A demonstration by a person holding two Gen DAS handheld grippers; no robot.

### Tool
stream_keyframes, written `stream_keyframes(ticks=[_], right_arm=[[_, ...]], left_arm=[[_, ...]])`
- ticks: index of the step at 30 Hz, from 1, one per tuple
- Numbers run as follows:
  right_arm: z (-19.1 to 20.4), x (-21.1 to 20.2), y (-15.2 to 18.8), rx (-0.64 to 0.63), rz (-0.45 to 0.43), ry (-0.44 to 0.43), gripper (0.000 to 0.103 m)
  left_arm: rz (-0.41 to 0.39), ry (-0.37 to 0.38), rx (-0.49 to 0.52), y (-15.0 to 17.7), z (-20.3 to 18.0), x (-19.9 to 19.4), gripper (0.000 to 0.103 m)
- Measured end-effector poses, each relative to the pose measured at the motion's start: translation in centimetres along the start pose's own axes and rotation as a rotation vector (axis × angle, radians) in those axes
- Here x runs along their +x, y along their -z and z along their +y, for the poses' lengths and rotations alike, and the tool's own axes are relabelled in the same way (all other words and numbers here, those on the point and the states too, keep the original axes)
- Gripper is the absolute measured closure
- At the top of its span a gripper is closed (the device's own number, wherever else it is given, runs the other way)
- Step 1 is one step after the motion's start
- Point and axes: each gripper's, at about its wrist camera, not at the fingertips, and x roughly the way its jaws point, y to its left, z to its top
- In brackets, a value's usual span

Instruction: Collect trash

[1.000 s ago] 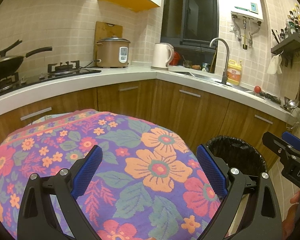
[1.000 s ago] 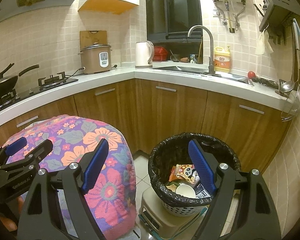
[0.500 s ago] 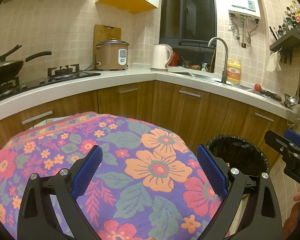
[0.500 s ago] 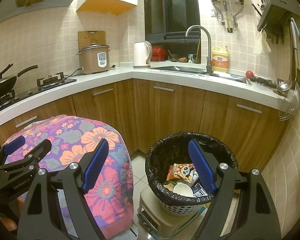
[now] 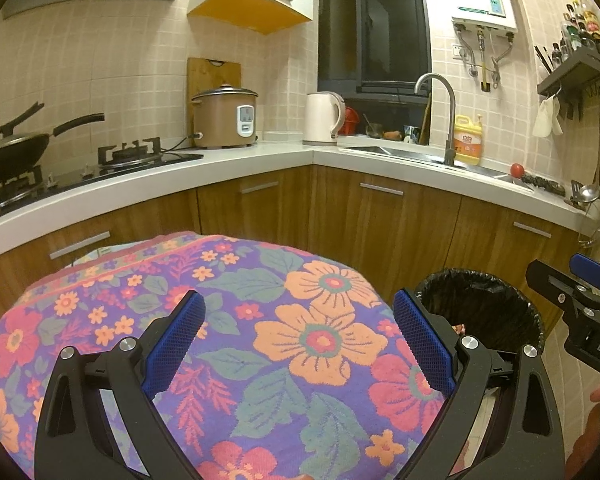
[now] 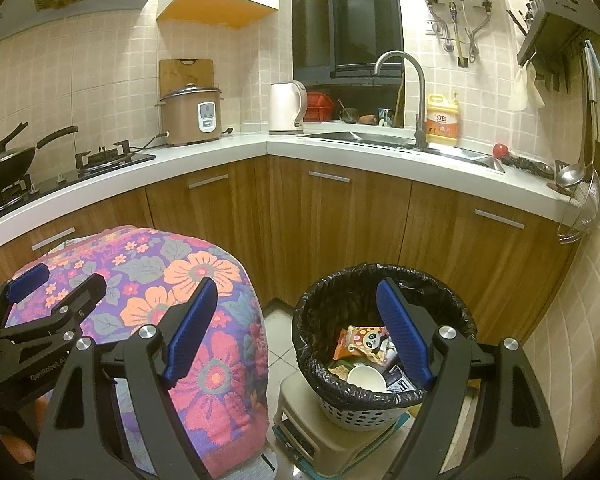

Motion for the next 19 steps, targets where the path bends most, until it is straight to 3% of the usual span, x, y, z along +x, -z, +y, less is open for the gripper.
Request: stream_keyframes(ticks=[19], right_arm=[[0.37,0.04,0.01,-0.013,-0.004,-0.018,0.025]], left_arm=[[0.002,0.009,-0.022,-0.05,0.31,0.03,0.010]])
